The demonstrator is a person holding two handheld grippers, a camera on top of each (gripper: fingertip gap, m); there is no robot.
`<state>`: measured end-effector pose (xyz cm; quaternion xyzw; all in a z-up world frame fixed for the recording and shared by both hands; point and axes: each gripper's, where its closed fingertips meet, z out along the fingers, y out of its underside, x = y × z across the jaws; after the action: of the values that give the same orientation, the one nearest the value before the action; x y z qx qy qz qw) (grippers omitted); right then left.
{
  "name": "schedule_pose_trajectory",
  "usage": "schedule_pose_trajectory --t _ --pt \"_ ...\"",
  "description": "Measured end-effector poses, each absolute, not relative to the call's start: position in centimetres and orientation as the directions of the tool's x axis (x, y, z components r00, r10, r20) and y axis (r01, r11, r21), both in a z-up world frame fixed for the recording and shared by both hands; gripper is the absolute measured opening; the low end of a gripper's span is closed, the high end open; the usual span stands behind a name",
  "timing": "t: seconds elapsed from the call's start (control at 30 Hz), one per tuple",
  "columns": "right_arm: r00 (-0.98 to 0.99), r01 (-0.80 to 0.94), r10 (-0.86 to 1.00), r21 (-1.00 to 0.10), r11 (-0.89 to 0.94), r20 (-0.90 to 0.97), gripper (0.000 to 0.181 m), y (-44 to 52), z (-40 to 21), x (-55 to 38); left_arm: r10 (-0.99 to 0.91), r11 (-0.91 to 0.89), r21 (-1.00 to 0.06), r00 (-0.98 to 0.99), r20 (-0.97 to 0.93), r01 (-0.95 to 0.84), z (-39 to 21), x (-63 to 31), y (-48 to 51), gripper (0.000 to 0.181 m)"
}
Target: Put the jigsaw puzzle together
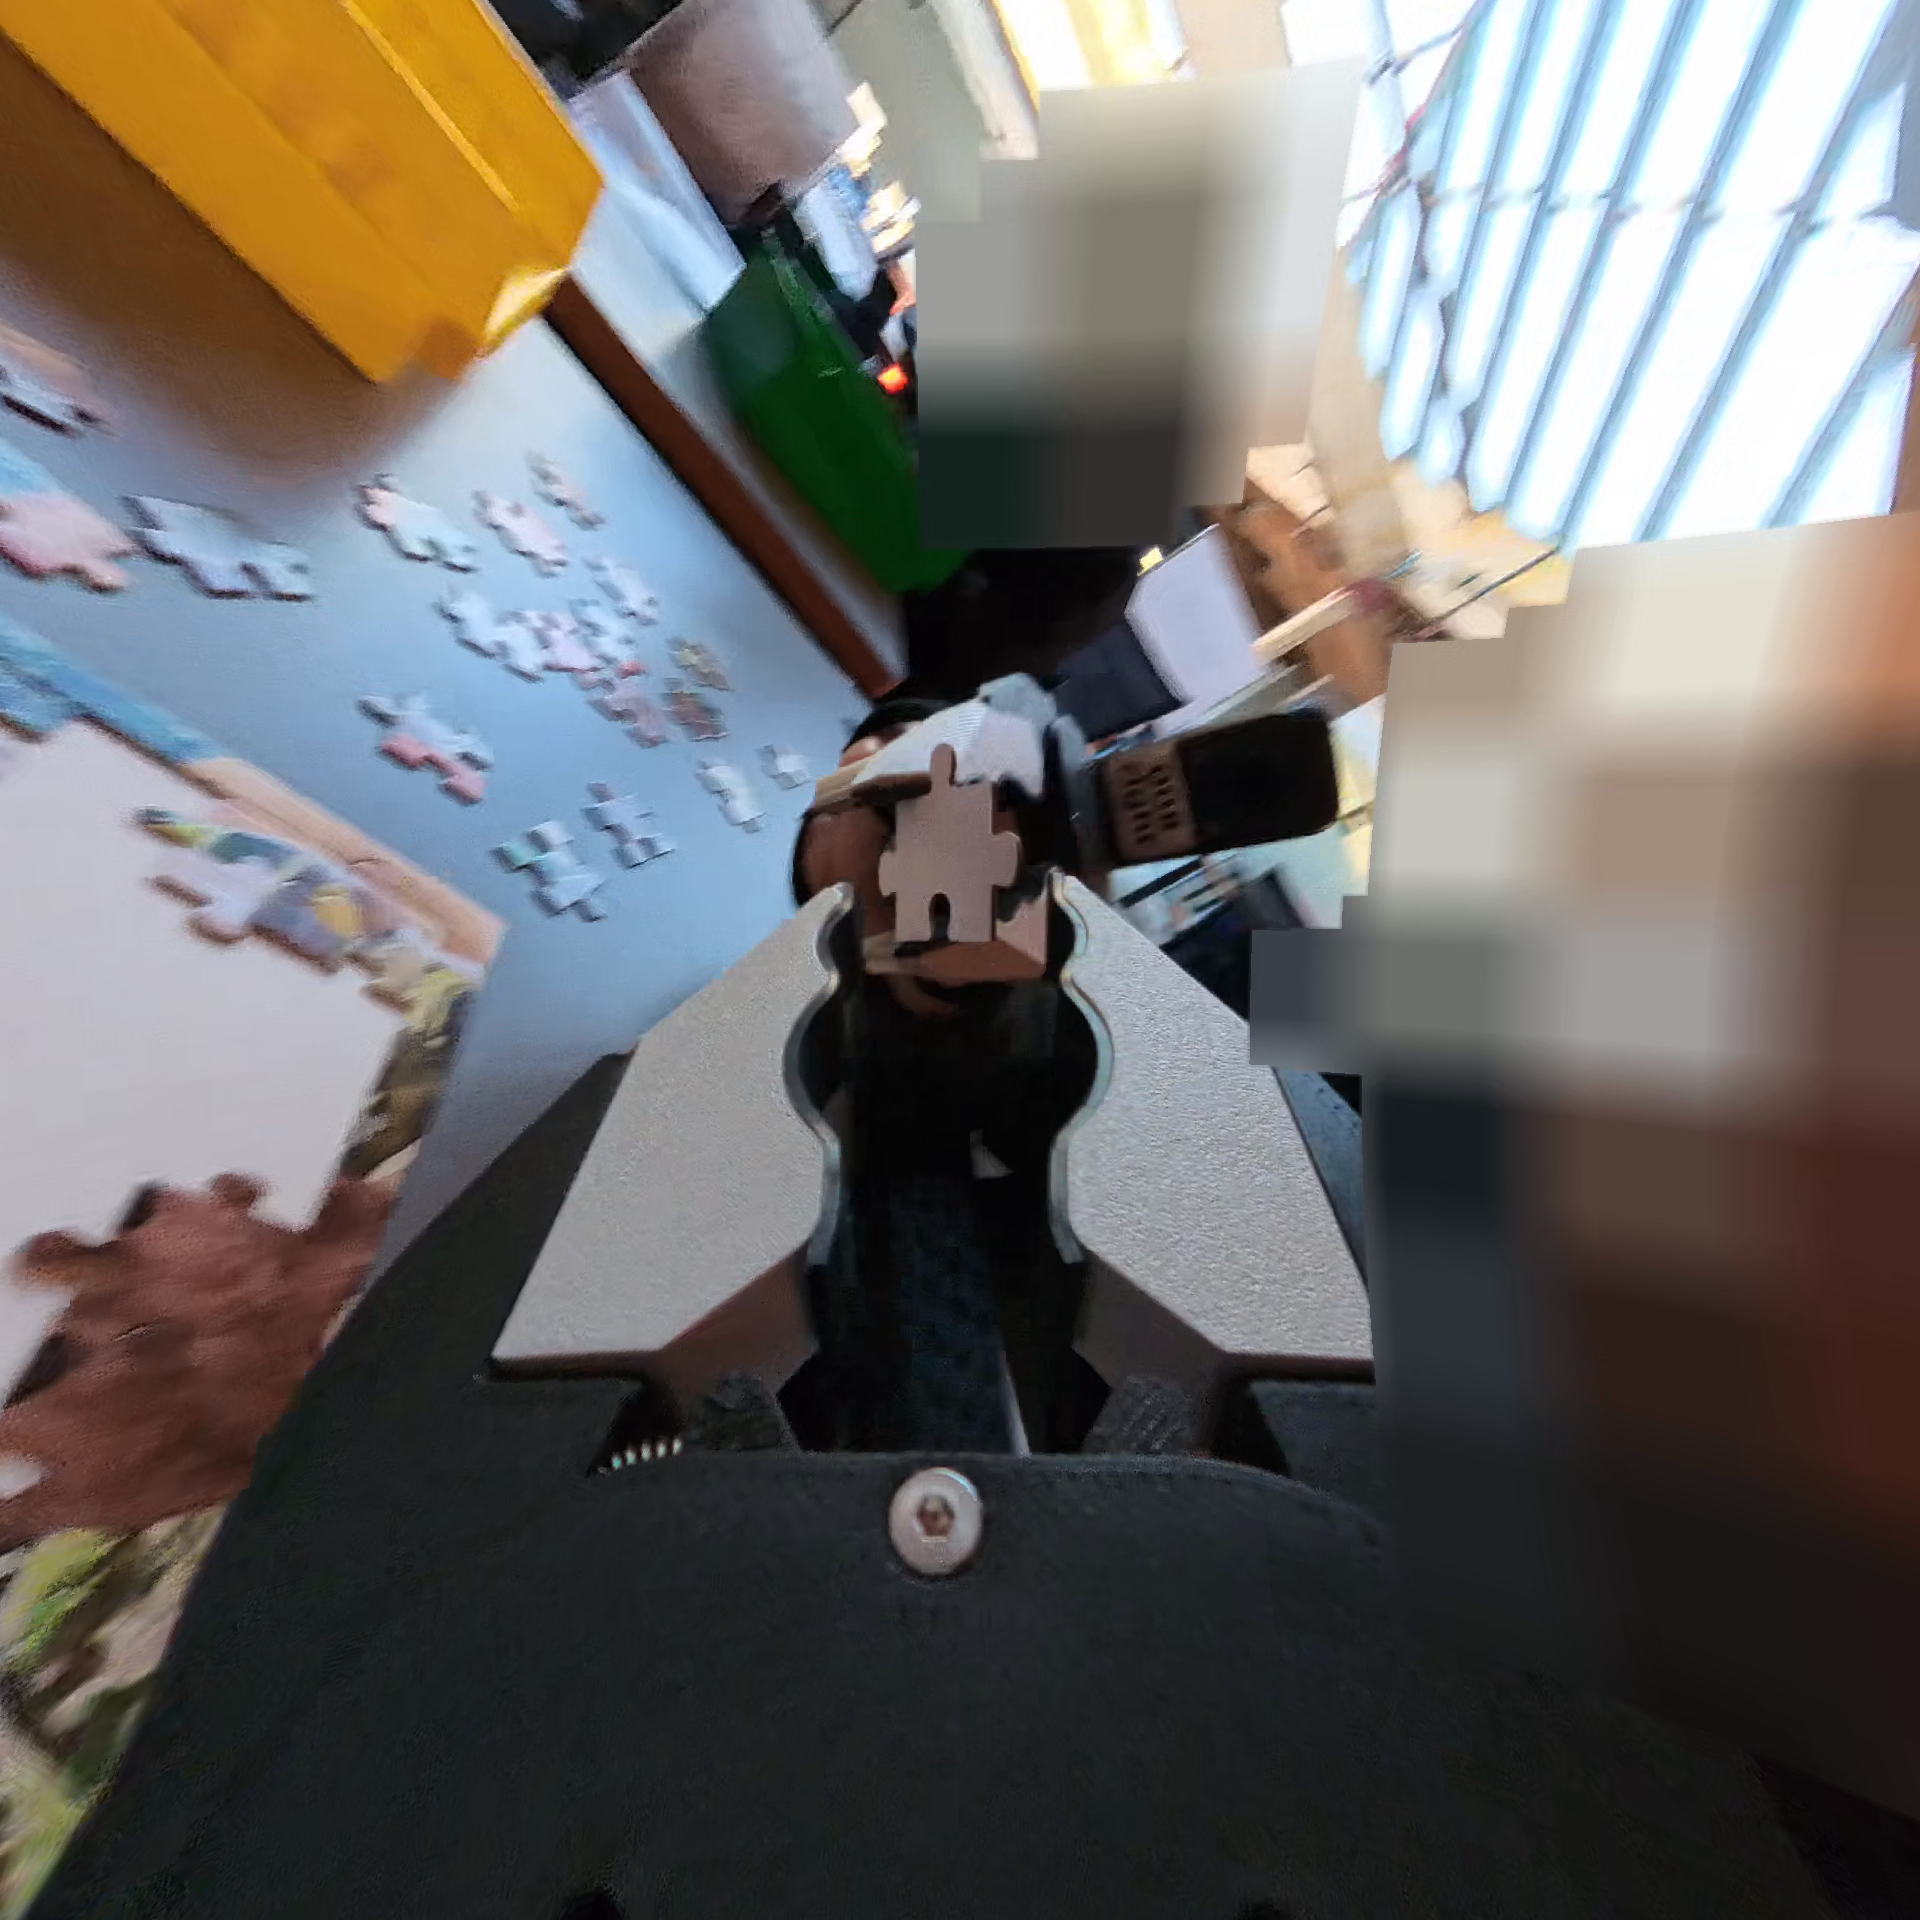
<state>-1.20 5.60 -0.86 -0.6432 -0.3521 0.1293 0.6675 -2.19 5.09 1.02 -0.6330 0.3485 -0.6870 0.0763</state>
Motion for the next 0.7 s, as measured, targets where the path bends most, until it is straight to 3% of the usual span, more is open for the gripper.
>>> schedule_pose_trajectory --t 0.07,0.27,0.7 --pt "0.694 0.328 0.65 -0.94 0.096 0.308 0.031 6.0 -2.4 -1.5 -0.617 -0.678 -0.618 -0.149 0.773 -0.398 0.2 -2.2 4.5 0.039" --pt "0.633 0.458 0.672 -0.886 0.075 0.384 0.032 6.2 -4.9 -2.0 -0.694 -0.626 -0.591 0.018 0.72 -0.51 -4.0 -2.1 5.3 0.0" --pt "0.61 0.448 0.671 -0.882 0.147 0.421 0.033 5.9 -4.1 -1.4 -0.508 -0.745 -0.472 -0.057 0.859 -0.472 -3.7 -2.0 5.2 0.0"
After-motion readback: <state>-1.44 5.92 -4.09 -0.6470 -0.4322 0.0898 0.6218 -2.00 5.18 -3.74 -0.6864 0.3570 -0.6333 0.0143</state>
